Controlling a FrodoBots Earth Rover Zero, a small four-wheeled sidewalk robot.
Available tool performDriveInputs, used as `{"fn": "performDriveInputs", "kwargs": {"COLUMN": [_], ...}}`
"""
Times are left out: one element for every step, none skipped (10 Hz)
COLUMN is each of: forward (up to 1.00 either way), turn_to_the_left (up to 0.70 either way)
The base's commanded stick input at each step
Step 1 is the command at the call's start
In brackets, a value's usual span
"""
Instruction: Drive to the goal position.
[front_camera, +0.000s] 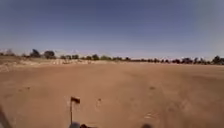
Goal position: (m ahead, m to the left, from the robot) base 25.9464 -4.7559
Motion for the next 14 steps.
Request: {"fn": "performDriveInputs", "kwargs": {"forward": [0.7, 0.7, 0.7, 0.7, 0.7, 0.7, 0.7, 0.7, 0.7, 0.7, 0.7, 0.7, 0.7, 0.7], "turn_to_the_left": [0.0, 0.0, 0.0, 0.0, 0.0, 0.0, 0.0, 0.0, 0.0, 0.0, 0.0, 0.0, 0.0, 0.0]}}
